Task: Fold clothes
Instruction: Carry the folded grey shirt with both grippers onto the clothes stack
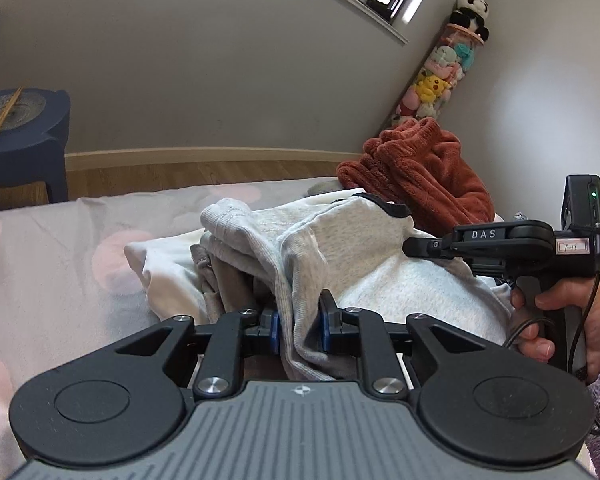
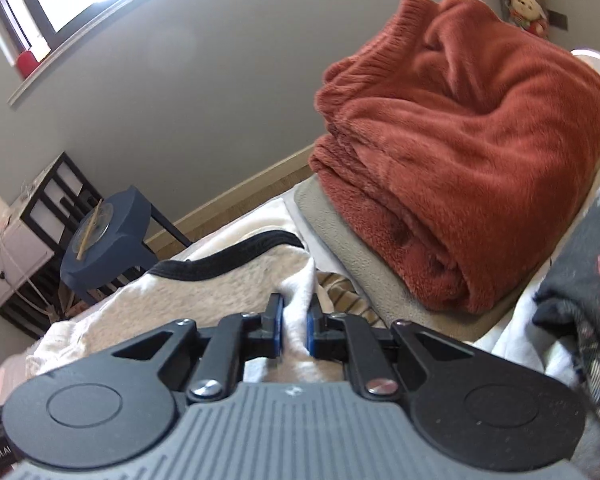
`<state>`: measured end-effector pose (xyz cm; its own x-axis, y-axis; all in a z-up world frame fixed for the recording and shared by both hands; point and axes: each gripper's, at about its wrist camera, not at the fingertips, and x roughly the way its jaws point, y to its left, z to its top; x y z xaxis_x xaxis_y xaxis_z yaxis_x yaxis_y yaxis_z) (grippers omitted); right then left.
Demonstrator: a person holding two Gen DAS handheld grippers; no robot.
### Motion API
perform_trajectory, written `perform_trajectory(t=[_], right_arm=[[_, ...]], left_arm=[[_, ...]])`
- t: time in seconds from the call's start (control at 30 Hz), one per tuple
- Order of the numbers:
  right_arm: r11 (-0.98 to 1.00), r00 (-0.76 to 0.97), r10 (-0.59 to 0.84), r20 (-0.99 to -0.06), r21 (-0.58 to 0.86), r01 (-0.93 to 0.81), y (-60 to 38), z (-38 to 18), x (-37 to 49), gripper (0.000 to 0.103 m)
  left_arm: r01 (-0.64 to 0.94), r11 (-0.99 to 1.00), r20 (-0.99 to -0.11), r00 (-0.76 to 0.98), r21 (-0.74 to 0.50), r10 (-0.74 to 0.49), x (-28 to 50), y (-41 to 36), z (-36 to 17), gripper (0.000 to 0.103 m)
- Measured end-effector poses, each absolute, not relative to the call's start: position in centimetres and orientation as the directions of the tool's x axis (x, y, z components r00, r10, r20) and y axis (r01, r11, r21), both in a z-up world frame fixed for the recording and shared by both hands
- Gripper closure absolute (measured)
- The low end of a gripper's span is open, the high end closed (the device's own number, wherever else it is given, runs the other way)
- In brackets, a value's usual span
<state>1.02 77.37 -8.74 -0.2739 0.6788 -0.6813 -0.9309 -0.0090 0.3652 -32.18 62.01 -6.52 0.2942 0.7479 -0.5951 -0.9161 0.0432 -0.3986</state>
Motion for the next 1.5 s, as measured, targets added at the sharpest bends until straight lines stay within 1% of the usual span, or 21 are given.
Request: perform_trajectory(t=[0.07,0.1,0.17,0.2,0.23,0.27,0.4,0.53,0.7,0.8,0.87,0.97,1.07,1.1,1.17,1.33,1.4,1.43,1.5], right_arm=[[0.007,-0.263,0.695,-0.669,0.372,-0.928,77.0,-8.1,1.3,0.083],[0.007,-0.254,0.704,-0.663,0.364,-0.932,76.5,-7.4,1.3,0.076],[0.007,-0.235,0.722,-0.651,0.347,-0.938,75.7,-6.1,1.4,0.075],[0.008,-0.226,0.731,-0.644,0.339,-0.941,75.2,-5.4,1.4,0.076],[0.008,-0.216,0.740,-0.637,0.330,-0.944,74.8,-4.8,1.4,0.081],[0.009,-0.207,0.749,-0.630,0.322,-0.947,74.3,-4.1,1.5,0.083],[-0.021,-0.198,0.764,-0.614,0.283,-0.959,72.8,-2.1,0.8,0.089],[-0.059,-0.208,0.749,-0.629,0.249,-0.967,72.2,-1.9,-1.1,0.091],[-0.055,-0.224,0.733,-0.642,0.273,-0.960,73.6,-4.0,-2.7,0.094],[-0.016,-0.214,0.725,-0.654,0.296,-0.955,75.2,-6.0,-3.0,0.095],[0.018,-0.202,0.723,-0.661,0.310,-0.950,76.0,-7.3,-2.7,0.099],[0.055,-0.195,0.727,-0.659,0.339,-0.939,76.6,-8.4,-2.3,0.102],[0.061,-0.198,0.732,-0.652,0.351,-0.934,76.6,-8.2,-2.1,0.103],[0.045,-0.204,0.738,-0.643,0.348,-0.936,76.1,-7.7,-2.1,0.100],[0.014,-0.215,0.750,-0.625,0.340,-0.940,75.1,-6.7,-1.9,0.099],[-0.057,-0.234,0.761,-0.605,0.297,-0.953,71.5,-4.7,-1.7,0.099],[-0.064,-0.212,0.766,-0.607,0.257,-0.964,69.9,-4.4,-1.7,0.099],[-0.059,-0.198,0.765,-0.613,0.240,-0.969,69.3,-4.5,-1.6,0.099],[-0.038,-0.179,0.750,-0.637,0.229,-0.973,68.9,-5.4,-1.4,0.100]], left_arm=[[-0.918,0.060,-0.587,0.301,-0.393,0.751,-32.6,61.7,-5.9,0.080],[-0.920,0.060,-0.585,0.296,-0.388,0.755,-33.0,61.6,-5.6,0.078],[-0.924,0.055,-0.583,0.284,-0.378,0.761,-33.7,61.1,-4.9,0.076],[-0.929,0.047,-0.580,0.269,-0.368,0.769,-34.0,60.8,-4.5,0.076],[-0.933,0.039,-0.577,0.254,-0.359,0.776,-34.4,60.6,-4.1,0.076],[-0.938,0.033,-0.572,0.238,-0.346,0.785,-34.8,60.2,-3.7,0.076],[-0.951,0.068,-0.531,0.226,-0.300,0.817,-34.7,59.3,-1.6,0.076],[-0.955,0.148,-0.510,0.265,-0.257,0.819,-32.9,60.1,-0.7,0.084],[-0.965,0.163,-0.555,0.253,-0.206,0.793,-31.2,62.3,-2.5,0.085],[-0.976,0.142,-0.597,0.214,-0.167,0.773,-31.1,63.9,-4.2,0.089],[-0.979,0.122,-0.616,0.198,-0.163,0.762,-31.4,64.9,-5.2,0.093],[-0.980,0.111,-0.634,0.191,-0.164,0.749,-31.8,66.0,-6.6,0.095],[-0.983,0.105,-0.632,0.178,-0.153,0.754,-31.7,65.9,-6.5,0.095],[-0.983,0.102,-0.627,0.178,-0.155,0.759,-31.7,65.7,-6.1,0.095],[-0.980,0.115,-0.600,0.192,-0.164,0.777,-31.7,64.6,-4.9,0.094],[-0.950,0.240,-0.544,0.310,-0.199,0.780,-29.8,61.2,-2.7,0.094],[-0.935,0.303,-0.549,0.354,-0.185,0.757,-28.3,60.2,-2.9,0.094],[-0.934,0.321,-0.560,0.352,-0.158,0.750,-27.5,59.9,-3.4,0.094],[-0.936,0.336,-0.603,0.327,-0.103,0.727,-26.3,59.7,-4.8,0.094]])
